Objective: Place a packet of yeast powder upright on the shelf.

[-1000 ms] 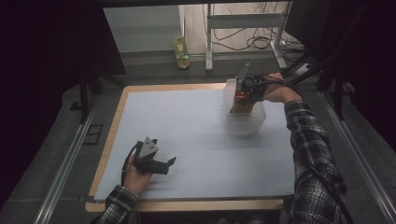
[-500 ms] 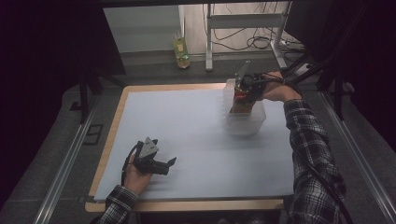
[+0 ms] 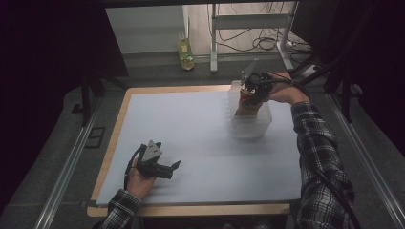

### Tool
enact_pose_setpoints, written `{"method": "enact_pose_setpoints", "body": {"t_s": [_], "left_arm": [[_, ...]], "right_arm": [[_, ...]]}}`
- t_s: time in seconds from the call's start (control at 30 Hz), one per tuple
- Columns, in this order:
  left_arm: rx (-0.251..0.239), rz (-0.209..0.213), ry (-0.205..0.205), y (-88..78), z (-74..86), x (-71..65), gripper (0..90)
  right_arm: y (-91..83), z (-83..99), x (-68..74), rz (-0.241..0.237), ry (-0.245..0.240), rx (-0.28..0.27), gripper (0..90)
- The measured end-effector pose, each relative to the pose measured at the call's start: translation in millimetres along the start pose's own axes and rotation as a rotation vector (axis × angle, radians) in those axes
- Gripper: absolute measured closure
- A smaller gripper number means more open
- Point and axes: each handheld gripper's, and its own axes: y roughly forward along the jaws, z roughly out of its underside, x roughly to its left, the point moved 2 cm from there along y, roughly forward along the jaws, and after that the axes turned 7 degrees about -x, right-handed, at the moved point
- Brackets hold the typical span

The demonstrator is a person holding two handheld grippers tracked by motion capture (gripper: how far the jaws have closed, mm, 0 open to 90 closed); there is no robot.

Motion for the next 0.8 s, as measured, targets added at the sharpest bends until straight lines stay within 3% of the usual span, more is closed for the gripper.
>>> {"method": "enact_pose_setpoints", "body": {"t_s": [0.3, 0.47, 0.8], "left_arm": [[0.008, 0.004, 0.000, 1.2, 0.5, -0.4, 0.0], [0.009, 0.005, 0.000, 1.5, 0.6, -0.9, 0.0], [0.015, 0.008, 0.002, 2.3, 1.1, -1.3, 0.0]], "right_arm": [[-6.5, 0.2, -0.3, 0.030, 0.092, -0.054, 33.1], [-7.5, -2.0, 4.3, 0.004, 0.128, -0.103, 27.1], [-5.8, -3.9, 11.7, -0.003, 0.193, -0.174, 17.5]]}}
